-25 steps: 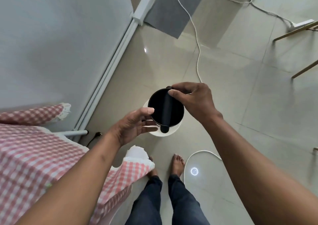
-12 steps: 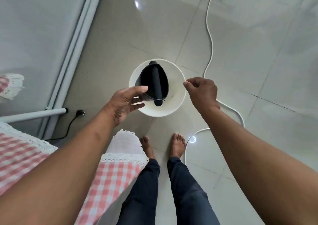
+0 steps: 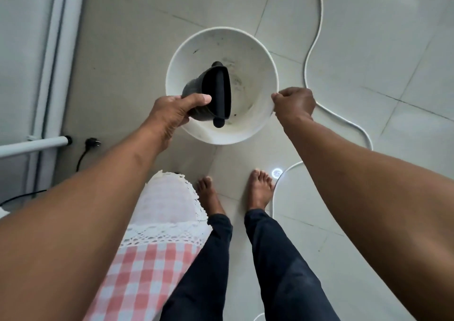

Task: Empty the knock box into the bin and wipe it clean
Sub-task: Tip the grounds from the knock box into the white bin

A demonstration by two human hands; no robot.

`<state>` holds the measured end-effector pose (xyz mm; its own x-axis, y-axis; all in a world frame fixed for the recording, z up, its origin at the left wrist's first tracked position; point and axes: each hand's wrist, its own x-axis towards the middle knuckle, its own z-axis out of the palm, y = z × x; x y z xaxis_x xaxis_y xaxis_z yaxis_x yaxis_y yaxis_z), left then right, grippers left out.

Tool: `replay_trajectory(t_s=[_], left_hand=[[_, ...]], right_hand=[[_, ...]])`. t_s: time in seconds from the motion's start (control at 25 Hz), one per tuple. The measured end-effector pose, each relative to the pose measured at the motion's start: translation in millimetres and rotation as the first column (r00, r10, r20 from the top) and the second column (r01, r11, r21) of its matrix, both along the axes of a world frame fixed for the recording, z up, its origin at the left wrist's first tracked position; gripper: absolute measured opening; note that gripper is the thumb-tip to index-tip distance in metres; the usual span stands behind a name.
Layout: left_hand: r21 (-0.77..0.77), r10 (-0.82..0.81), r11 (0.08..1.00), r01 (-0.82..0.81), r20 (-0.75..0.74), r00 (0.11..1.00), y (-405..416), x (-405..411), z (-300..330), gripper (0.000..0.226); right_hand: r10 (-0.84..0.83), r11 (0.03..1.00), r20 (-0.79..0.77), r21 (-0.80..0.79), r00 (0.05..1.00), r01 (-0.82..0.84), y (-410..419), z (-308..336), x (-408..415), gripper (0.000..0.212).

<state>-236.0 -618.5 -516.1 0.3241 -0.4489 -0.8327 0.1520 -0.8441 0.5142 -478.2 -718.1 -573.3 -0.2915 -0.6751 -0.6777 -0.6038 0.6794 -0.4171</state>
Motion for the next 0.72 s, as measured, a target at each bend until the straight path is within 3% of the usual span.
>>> replay_trajectory(t_s=[0.12,0.28,0.48,0.72], left_hand=[[-0.044,-0.033,0.998,0.037,0.084,0.996,-9.0,-2.5,-1.1,0.05],[-0.078,-0.115,0.986,0.147,0.318,0.941,-31.7,-7.8,0.4,0.064],[0.0,-0.271,0.939,0.344,0.615,0.74,-48.0,-20.7,0.0,0.096],[-0.001,-0.292,0.88,0.474,0.788,0.542,-34.3,-33.5,-2.0,0.107]], right_hand=[[-0.042,0.999,-0.003,-0.005,0.999,0.042,-5.0,-4.0,-3.8,0.011],[-0.073,0.997,0.019,-0.017,0.997,0.073,-14.5,-6.6,-7.7,0.028],[-0.101,0.995,0.046,-0.025,0.994,0.102,-18.5,-10.2,-7.7,0.03],[-0.181,0.983,0.101,-0.013,0.978,0.183,-15.2,-12.3,-7.6,0.034]])
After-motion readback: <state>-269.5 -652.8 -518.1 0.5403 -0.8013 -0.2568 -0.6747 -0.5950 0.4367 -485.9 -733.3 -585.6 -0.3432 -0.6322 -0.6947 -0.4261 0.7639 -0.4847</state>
